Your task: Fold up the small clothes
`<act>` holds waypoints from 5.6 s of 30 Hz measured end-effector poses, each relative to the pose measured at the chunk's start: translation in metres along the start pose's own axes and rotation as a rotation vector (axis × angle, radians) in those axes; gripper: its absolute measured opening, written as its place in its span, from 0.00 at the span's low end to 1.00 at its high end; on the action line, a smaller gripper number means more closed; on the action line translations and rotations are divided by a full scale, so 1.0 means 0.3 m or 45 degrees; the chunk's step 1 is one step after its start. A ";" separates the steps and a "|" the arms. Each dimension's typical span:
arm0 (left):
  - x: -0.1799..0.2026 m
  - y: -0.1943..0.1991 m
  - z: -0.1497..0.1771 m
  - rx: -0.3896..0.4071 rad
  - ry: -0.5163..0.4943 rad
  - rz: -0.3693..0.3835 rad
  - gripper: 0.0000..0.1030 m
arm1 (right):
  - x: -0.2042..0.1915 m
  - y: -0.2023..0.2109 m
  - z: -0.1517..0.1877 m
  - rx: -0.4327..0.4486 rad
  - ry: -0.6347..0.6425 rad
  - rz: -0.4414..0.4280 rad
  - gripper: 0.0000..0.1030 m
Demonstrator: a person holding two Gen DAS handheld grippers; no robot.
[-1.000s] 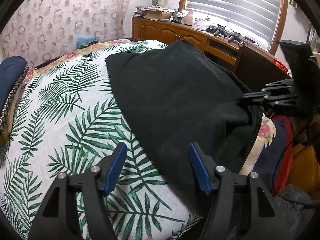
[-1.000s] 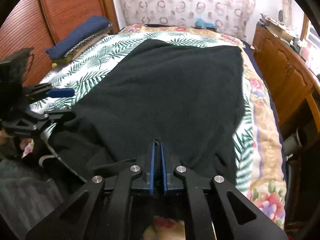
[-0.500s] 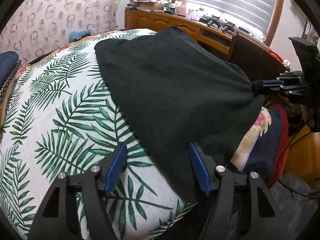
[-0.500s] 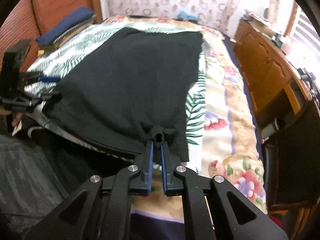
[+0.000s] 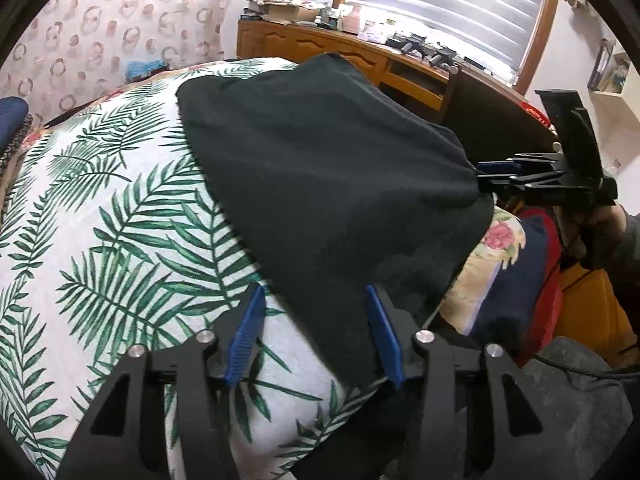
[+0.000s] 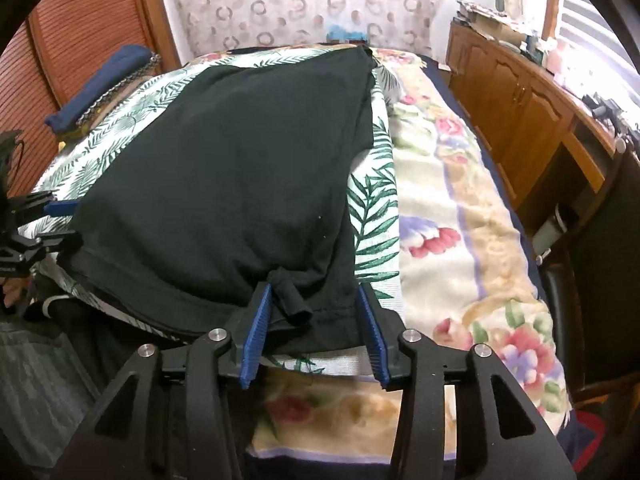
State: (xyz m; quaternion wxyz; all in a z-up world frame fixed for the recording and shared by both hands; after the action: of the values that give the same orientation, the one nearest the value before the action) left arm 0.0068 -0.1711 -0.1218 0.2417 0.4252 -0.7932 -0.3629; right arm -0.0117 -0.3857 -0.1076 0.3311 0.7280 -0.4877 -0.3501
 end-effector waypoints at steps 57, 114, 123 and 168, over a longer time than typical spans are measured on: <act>-0.547 -0.223 -0.672 0.186 0.263 -0.071 0.45 | 0.237 -0.155 -0.748 0.359 0.076 0.071 0.30; -0.458 -0.491 -0.673 -0.031 0.274 0.118 0.45 | 0.233 -0.364 -0.647 0.104 -0.102 -0.141 0.61; -0.403 -0.391 -0.704 0.082 0.202 0.108 0.09 | 0.185 -0.354 -0.638 0.120 0.015 -0.139 0.26; -1.292 0.354 -0.063 0.481 0.944 -0.784 0.12 | -1.562 -0.808 -1.526 0.286 1.138 -0.420 0.29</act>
State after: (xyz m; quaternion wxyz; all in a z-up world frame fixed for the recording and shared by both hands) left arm 0.1690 0.1912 -0.0561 0.3076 0.7753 -0.5438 -0.0926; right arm 0.3545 0.1939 0.0255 0.3677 0.9058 -0.2106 0.0037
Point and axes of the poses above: each gripper's, at about its wrist camera, not at the fingertips, and y roughly against the way its jaws point, x to its right, z to its underside, the point moved 3 cm from there along -y, roughly the way its jaws point, and after that the axes turned 9 degrees about -z, right-handed, at the moved point
